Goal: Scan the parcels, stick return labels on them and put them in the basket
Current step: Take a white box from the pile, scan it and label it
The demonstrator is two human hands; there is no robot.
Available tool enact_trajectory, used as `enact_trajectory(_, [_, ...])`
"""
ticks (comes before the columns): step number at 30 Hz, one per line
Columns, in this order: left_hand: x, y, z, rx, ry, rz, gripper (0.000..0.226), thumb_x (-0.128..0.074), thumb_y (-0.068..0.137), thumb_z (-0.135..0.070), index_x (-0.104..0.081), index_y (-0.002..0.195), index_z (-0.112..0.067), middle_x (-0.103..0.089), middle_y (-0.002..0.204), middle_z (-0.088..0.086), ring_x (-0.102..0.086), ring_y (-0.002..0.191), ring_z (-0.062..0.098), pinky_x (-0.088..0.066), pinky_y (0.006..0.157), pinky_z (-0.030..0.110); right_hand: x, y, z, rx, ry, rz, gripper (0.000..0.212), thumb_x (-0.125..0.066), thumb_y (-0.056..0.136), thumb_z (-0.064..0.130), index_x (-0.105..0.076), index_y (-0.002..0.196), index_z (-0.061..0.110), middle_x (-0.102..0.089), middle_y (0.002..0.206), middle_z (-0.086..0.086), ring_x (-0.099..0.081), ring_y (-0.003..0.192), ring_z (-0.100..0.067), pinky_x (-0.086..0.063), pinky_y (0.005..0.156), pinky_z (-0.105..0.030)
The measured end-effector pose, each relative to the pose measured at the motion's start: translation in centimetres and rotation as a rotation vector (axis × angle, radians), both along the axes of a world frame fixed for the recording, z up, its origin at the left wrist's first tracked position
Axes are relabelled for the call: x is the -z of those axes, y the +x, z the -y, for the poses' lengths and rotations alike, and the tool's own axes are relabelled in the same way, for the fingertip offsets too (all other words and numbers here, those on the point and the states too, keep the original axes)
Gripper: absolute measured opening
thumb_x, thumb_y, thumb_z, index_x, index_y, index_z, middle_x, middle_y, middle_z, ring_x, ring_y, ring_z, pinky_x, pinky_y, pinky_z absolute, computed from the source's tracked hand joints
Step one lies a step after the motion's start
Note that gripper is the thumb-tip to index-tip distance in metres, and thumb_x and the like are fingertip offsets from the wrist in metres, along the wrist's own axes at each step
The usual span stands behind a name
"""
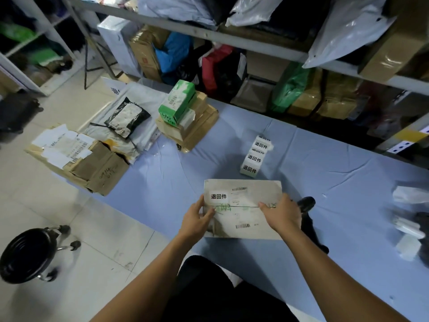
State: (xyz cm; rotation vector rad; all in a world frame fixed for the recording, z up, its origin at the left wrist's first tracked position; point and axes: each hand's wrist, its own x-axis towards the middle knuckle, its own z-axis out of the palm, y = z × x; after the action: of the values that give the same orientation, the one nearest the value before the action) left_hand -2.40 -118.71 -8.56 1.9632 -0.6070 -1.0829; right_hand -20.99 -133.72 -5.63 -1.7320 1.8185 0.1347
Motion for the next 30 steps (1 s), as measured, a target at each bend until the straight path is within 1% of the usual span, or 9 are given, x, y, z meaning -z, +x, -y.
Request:
enact_trajectory(4, [-0.9, -0.5, -1.5, -0.061, 0.008, -0.071, 0.059, -0.059, 0.098, -0.026, -0.034, 0.151, -0.032, -0.045, 0.146, -0.004, -0.051, 0.126, 0.017, -0.046, 0.103, 0.034, -0.7, 0.1, -1.3, 0.002, 0.003, -0.008, 0.067, -0.072, 0.081, 0.056, -0.049, 0.130, 0.015, -0.060, 0.127, -0.011, -0.058, 0.115, -0.033, -0.052, 0.087, -0.041])
enact_trajectory(8, [-3.4, 1.3, -4.1, -0.156, -0.097, -0.116, 0.062, -0.061, 0.097, -0.025, -0.033, 0.150, -0.040, -0.049, 0.138, 0.000, -0.061, 0.111, 0.016, -0.057, 0.082, 0.028, -2.8, 1.7, -2.8, -0.013, -0.054, 0.169, 0.064, -0.076, 0.077, 0.053, -0.056, 0.126, 0.016, -0.065, 0.120, -0.009, -0.061, 0.108, -0.032, -0.052, 0.085, -0.039])
enact_trajectory(11, [-6.9, 4.9, -6.7, -0.234, -0.189, -0.008, 0.061, -0.066, 0.093, -0.030, -0.037, 0.144, -0.049, -0.049, 0.126, -0.007, -0.061, 0.098, 0.015, -0.051, 0.067, 0.019, -5.9, 4.7, -3.9, -0.029, -0.098, 0.340, 0.059, -0.080, 0.074, 0.051, -0.060, 0.119, 0.018, -0.069, 0.116, -0.007, -0.064, 0.105, -0.031, -0.052, 0.085, -0.041])
enact_trajectory(16, [-14.1, 12.9, -12.0, -0.279, -0.358, 0.062, 0.066, -0.068, 0.088, -0.033, -0.038, 0.147, -0.040, -0.047, 0.127, -0.005, -0.059, 0.112, 0.017, -0.052, 0.083, 0.019, -12.3, 13.2, -8.1, -0.115, -0.253, 0.443, 0.061, -0.074, 0.071, 0.063, -0.064, 0.119, 0.025, -0.069, 0.117, 0.000, -0.062, 0.110, -0.029, -0.045, 0.078, -0.036])
enact_trajectory(19, [-17.5, 19.0, -16.2, -0.299, -0.441, 0.060, 0.068, -0.068, 0.089, -0.025, -0.038, 0.150, -0.032, -0.048, 0.142, 0.008, -0.054, 0.127, 0.023, -0.045, 0.108, 0.041, -15.5, 19.3, -11.8, -0.159, -0.265, 0.548, 0.058, -0.074, 0.071, 0.063, -0.065, 0.114, 0.026, -0.069, 0.113, 0.002, -0.063, 0.105, -0.028, -0.048, 0.079, -0.036])
enact_trajectory(22, [-19.8, 25.2, -21.3, -0.310, -0.501, 0.091, 0.065, -0.069, 0.089, -0.023, -0.042, 0.148, -0.031, -0.049, 0.141, 0.009, -0.054, 0.127, 0.020, -0.044, 0.109, 0.040, -18.3, 25.5, -16.4, -0.214, -0.259, 0.628, 0.052, -0.077, 0.072, 0.059, -0.066, 0.107, 0.022, -0.070, 0.106, 0.001, -0.064, 0.100, -0.027, -0.055, 0.083, -0.045])
enact_trajectory(25, [-21.1, 31.0, -26.2, -0.321, -0.548, 0.152, 0.052, -0.070, 0.090, -0.025, -0.052, 0.136, -0.042, -0.058, 0.127, -0.015, -0.058, 0.113, -0.006, -0.050, 0.093, 0.015, -20.4, 31.0, -20.9, -0.266, -0.281, 0.672, 0.035, -0.079, 0.072, 0.054, -0.060, 0.087, 0.030, -0.065, 0.087, 0.011, -0.062, 0.088, -0.022, -0.055, 0.075, -0.041])
enact_trajectory(26, [-21.5, 32.9, -27.6, -0.317, -0.555, 0.148, 0.050, -0.071, 0.089, -0.026, -0.053, 0.130, -0.047, -0.062, 0.121, -0.021, -0.060, 0.109, -0.007, -0.051, 0.089, 0.014, -20.9, 32.8, -22.1, -0.280, -0.280, 0.691, 0.033, -0.080, 0.072, 0.051, -0.057, 0.083, 0.031, -0.062, 0.081, 0.014, -0.060, 0.086, -0.021, -0.054, 0.074, -0.041])
enact_trajectory(30, [-22.8, 41.0, -31.1, -0.326, -0.515, 0.164, 0.059, -0.075, 0.077, -0.042, -0.053, 0.131, -0.050, -0.051, 0.133, 0.002, -0.059, 0.120, 0.017, -0.051, 0.100, 0.035, -21.9, 39.7, -25.2, -0.326, -0.237, 0.716, 0.029, -0.080, 0.074, 0.043, -0.069, 0.093, 0.024, -0.071, 0.087, 0.007, -0.066, 0.086, -0.021, -0.057, 0.076, -0.044])
